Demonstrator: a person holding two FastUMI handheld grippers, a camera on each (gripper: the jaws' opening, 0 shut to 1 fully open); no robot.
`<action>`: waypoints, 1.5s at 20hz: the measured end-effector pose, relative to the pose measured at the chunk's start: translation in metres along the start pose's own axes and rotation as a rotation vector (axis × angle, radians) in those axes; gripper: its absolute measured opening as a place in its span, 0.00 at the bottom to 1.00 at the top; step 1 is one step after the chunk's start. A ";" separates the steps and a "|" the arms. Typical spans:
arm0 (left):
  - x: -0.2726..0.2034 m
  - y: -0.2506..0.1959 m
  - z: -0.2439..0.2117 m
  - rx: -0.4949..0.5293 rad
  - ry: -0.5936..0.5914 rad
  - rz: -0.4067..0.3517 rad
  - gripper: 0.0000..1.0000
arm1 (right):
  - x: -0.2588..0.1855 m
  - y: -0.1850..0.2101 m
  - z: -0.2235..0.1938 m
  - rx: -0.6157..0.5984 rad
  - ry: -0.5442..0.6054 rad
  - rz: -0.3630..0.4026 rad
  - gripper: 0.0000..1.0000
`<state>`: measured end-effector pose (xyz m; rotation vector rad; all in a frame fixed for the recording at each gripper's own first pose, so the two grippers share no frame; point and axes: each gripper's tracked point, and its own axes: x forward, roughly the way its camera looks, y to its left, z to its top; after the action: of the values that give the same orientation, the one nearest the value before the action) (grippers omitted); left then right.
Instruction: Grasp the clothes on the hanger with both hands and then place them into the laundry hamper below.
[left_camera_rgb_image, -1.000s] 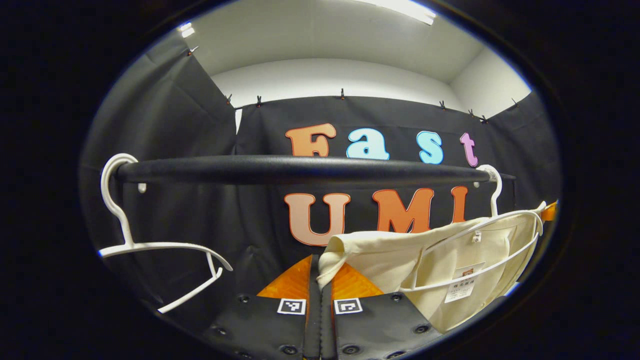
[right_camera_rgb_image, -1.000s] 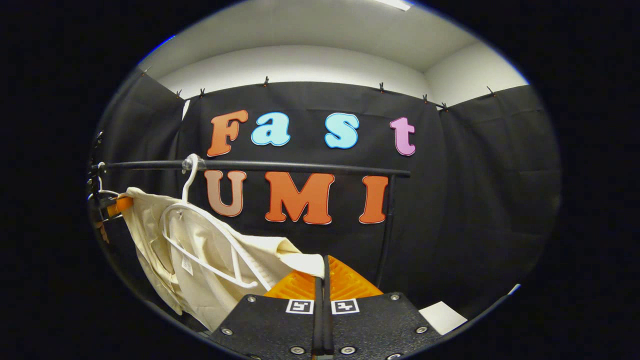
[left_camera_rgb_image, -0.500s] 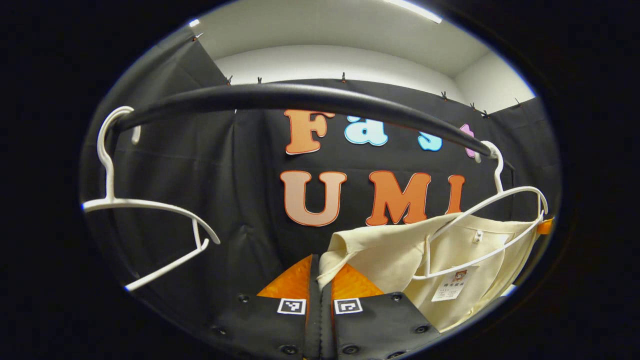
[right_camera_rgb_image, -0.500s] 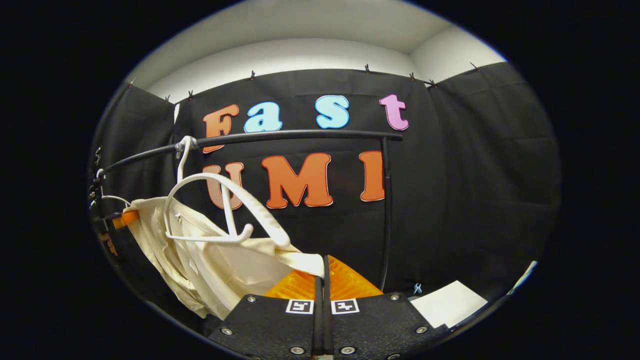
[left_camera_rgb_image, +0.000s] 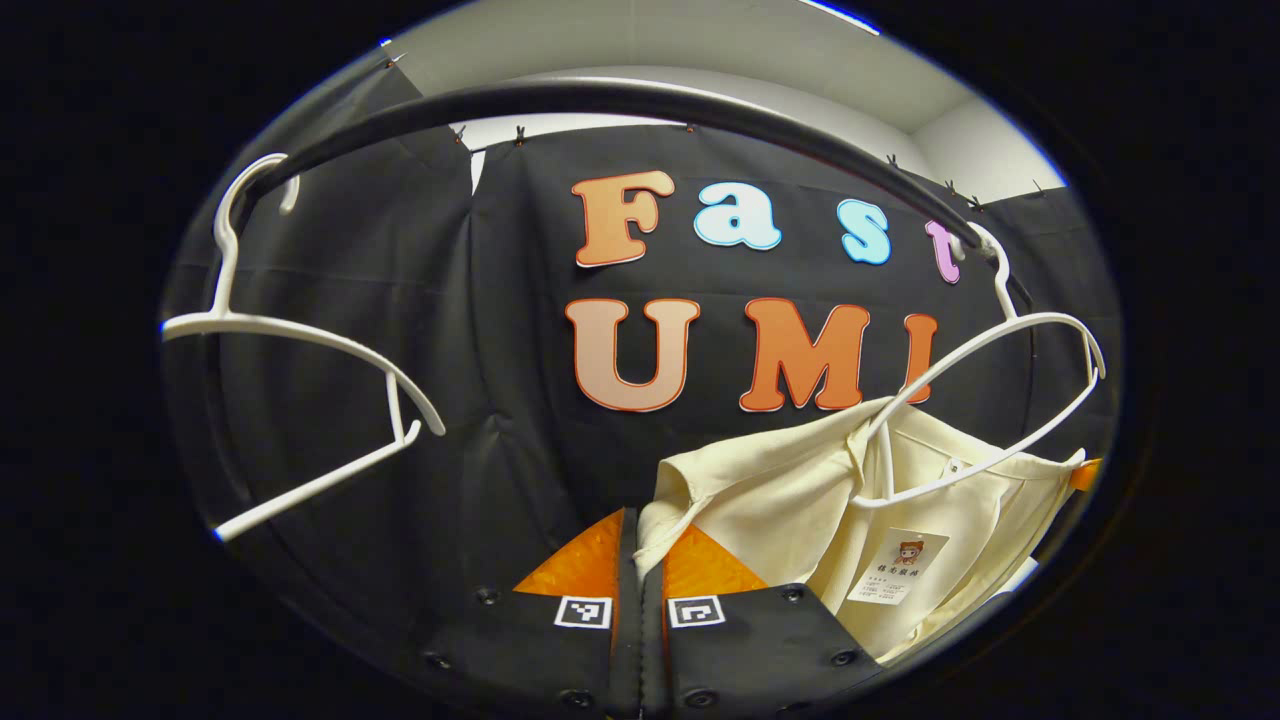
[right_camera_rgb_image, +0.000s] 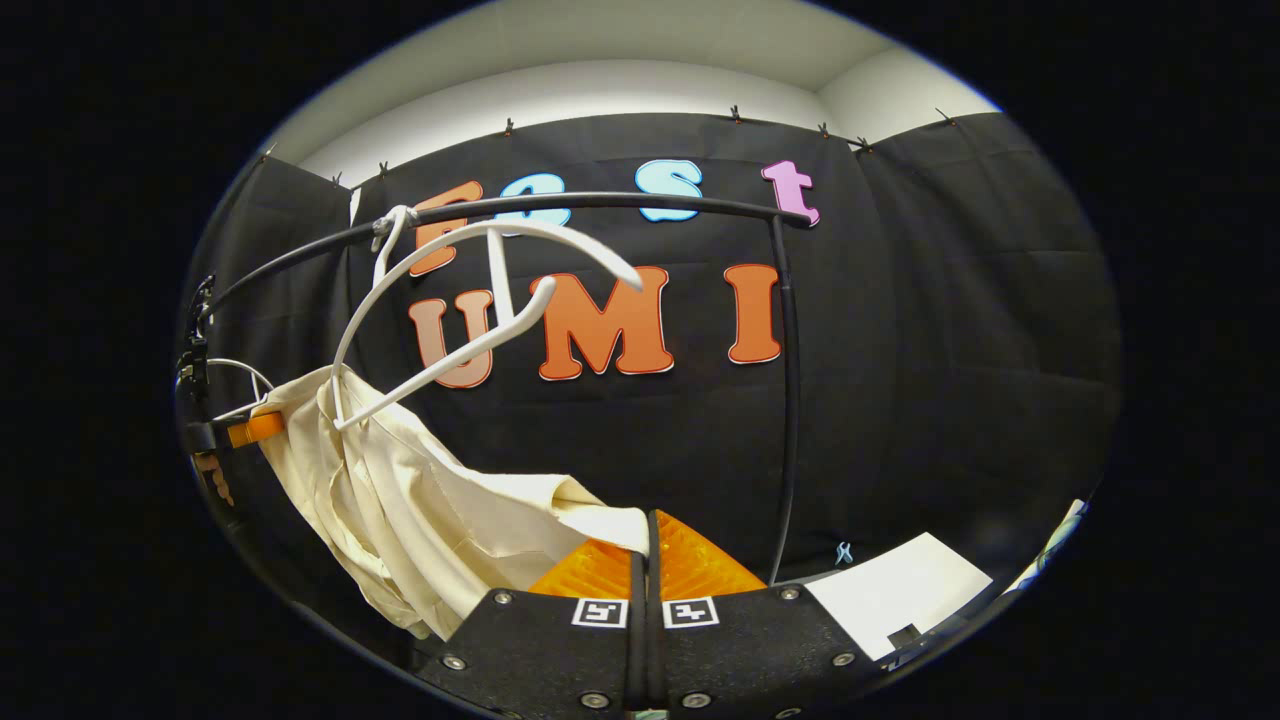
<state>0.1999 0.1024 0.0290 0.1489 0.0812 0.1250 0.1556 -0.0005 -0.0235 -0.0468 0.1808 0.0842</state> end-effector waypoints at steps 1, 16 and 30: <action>0.001 0.000 -0.003 0.001 0.010 0.004 0.07 | 0.001 0.003 -0.004 0.001 0.003 0.001 0.00; -0.017 -0.014 -0.083 -0.024 0.153 -0.054 0.07 | 0.015 0.044 -0.090 0.061 0.156 0.024 0.00; -0.045 -0.156 -0.115 -0.047 0.261 -0.323 0.07 | 0.002 0.085 -0.139 0.122 0.247 0.059 0.00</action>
<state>0.1636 -0.0405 -0.1052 0.0703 0.3601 -0.1767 0.1254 0.0763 -0.1633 0.0701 0.4342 0.1257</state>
